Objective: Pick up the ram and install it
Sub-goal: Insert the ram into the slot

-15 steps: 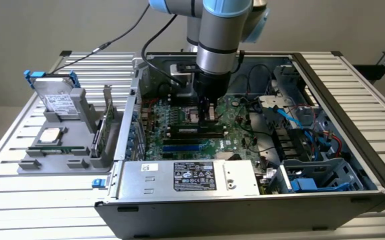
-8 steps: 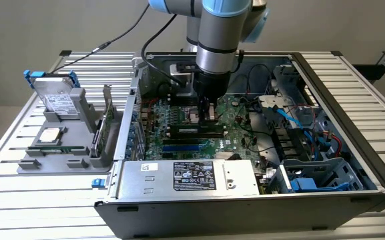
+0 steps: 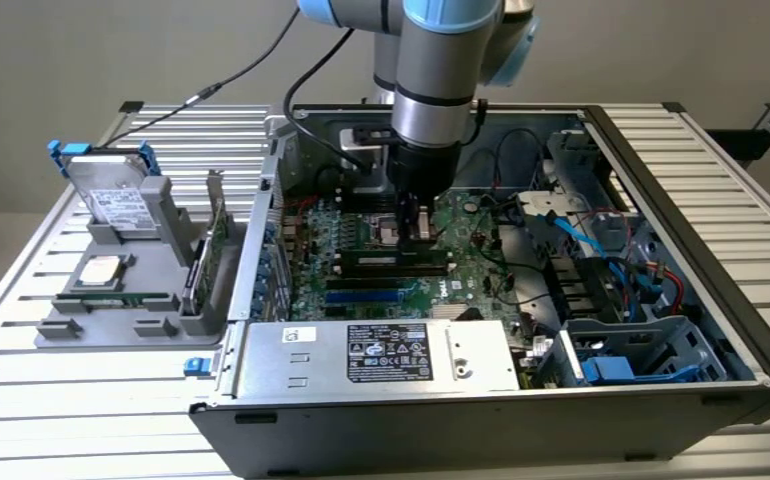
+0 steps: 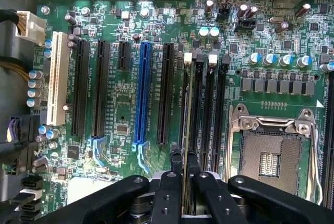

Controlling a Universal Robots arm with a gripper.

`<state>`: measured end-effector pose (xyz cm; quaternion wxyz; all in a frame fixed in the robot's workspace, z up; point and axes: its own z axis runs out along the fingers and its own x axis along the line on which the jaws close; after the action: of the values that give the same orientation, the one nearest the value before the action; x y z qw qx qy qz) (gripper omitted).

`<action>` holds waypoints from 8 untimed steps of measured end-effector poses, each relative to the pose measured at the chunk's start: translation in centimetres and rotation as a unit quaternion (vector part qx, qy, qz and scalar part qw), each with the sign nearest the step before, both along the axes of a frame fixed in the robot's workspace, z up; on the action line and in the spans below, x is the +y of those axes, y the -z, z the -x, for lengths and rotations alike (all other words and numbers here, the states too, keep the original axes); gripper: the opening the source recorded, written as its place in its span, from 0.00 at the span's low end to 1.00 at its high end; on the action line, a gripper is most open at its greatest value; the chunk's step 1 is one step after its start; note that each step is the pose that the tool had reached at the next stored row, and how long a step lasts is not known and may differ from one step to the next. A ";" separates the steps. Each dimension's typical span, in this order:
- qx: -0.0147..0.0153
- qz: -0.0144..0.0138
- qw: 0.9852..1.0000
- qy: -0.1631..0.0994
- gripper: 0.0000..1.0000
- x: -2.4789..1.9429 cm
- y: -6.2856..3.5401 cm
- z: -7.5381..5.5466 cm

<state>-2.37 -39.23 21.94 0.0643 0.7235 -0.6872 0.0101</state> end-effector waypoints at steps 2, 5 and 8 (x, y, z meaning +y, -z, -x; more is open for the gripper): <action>0.000 0.000 1.000 0.000 0.14 0.00 0.00 0.1; 0.000 0.000 1.000 0.000 0.14 -0.02 -0.01 0.2; 0.000 0.000 1.000 0.000 0.14 -0.03 -0.15 0.2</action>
<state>-2.57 -39.26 22.09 0.0645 0.7235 -0.6872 0.0102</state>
